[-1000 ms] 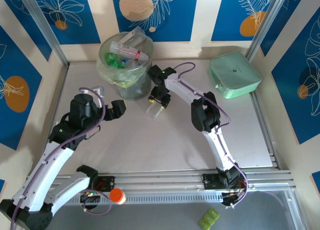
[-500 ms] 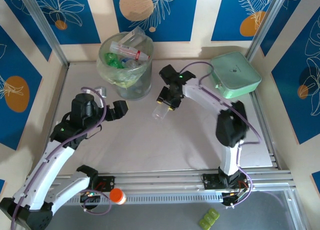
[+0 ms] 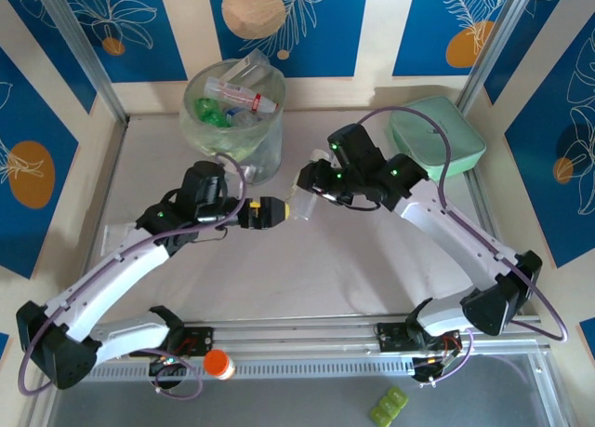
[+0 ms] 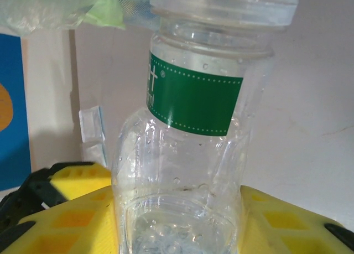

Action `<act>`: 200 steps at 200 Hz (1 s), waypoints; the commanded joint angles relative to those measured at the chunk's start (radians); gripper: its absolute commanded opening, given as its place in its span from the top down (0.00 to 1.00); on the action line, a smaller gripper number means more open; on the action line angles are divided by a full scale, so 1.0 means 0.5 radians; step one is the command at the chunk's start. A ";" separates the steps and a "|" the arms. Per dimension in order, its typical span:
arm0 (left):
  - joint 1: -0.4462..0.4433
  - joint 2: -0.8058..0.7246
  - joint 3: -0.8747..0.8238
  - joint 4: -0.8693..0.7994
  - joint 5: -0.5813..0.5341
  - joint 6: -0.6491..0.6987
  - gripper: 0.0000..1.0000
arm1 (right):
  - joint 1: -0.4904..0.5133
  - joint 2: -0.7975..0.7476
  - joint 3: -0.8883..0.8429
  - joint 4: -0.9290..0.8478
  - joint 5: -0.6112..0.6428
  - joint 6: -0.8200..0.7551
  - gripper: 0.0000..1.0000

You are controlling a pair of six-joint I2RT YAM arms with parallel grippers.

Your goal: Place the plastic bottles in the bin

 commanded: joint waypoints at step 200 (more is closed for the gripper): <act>-0.176 0.151 0.097 0.389 0.172 0.103 0.43 | 0.166 -0.286 -0.150 0.100 -0.040 0.058 0.38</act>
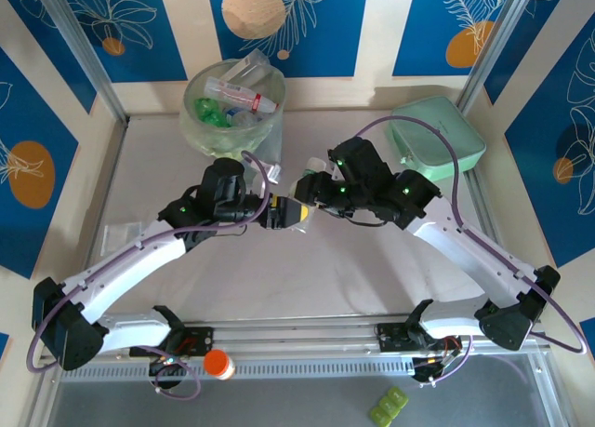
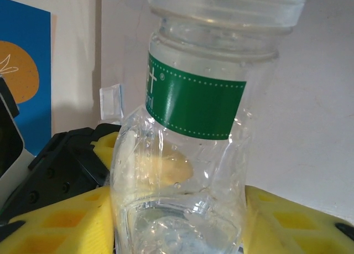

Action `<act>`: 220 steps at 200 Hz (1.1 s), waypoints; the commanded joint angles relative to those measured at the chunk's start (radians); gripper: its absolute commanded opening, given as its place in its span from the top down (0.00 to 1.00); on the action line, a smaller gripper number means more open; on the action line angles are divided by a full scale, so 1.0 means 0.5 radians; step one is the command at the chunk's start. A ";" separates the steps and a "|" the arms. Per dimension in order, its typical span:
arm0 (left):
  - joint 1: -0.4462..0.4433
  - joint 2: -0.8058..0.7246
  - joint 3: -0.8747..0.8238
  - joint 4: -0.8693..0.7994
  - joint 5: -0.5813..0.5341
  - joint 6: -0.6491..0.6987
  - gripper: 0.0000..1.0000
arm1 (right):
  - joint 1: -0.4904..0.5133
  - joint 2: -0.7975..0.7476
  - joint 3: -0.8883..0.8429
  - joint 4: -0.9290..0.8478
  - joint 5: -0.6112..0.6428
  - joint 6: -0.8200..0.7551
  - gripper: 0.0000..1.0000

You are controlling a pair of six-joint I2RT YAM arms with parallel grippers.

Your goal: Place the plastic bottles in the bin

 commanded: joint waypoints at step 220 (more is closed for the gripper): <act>0.098 0.787 1.994 -0.864 -2.745 -1.091 0.56 | -0.661 -0.758 -0.253 -0.031 -0.181 0.026 0.06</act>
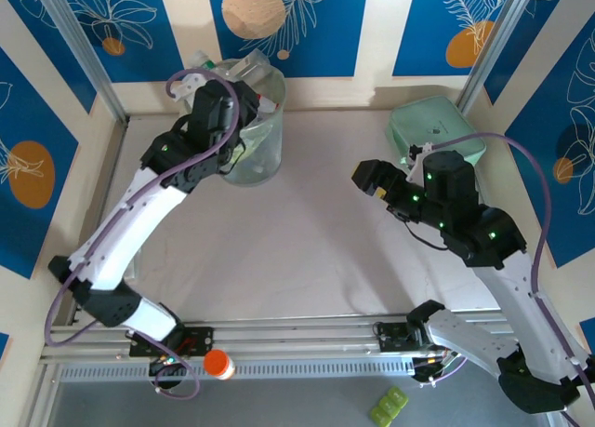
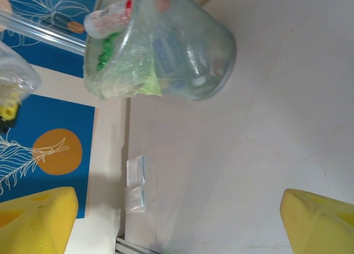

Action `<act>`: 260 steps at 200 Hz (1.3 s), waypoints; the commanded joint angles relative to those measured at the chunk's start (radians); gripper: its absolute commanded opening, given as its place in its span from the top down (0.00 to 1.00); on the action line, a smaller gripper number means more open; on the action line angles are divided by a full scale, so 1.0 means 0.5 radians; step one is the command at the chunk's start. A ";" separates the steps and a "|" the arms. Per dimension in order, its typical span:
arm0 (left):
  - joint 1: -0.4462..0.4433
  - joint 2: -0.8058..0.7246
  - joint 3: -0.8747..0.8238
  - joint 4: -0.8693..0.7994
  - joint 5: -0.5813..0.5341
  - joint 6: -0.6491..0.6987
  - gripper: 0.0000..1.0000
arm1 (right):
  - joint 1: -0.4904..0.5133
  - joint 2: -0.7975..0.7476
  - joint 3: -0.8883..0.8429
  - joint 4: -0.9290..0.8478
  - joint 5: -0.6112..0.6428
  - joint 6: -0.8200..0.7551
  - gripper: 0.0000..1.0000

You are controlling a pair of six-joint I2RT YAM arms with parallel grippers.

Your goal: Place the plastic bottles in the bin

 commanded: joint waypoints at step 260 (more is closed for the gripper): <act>0.554 0.411 0.283 -0.262 0.565 -0.725 0.15 | -0.273 -0.030 -0.228 0.095 -0.410 0.034 0.05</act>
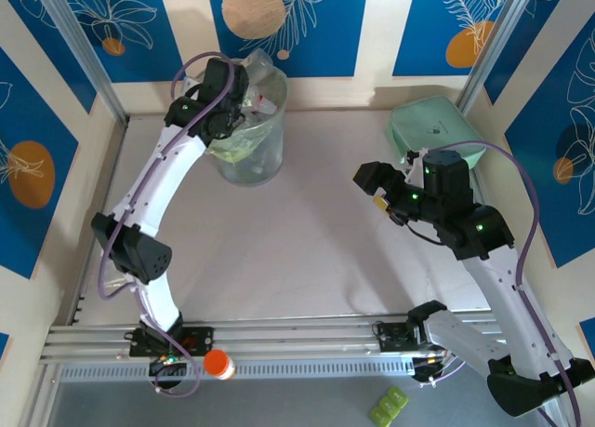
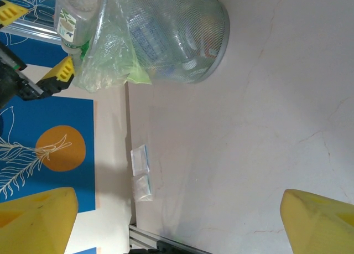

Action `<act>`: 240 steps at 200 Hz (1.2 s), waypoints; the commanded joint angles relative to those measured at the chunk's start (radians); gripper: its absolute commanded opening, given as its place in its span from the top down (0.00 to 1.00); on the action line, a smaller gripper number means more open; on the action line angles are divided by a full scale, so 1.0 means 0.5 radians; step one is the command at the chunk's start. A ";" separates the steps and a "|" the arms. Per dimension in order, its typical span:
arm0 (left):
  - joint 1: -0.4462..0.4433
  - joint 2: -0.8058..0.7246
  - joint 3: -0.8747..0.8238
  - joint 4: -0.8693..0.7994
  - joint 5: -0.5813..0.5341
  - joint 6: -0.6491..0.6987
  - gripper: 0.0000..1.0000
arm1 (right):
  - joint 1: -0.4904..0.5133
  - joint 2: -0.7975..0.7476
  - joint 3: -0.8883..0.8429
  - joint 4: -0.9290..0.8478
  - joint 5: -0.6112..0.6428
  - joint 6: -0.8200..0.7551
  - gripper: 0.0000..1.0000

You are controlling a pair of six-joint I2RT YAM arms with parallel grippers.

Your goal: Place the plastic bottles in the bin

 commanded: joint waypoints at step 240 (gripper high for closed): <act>0.459 0.148 -0.490 0.992 1.477 1.189 0.60 | 0.034 0.010 -0.231 0.088 -0.124 -0.104 0.06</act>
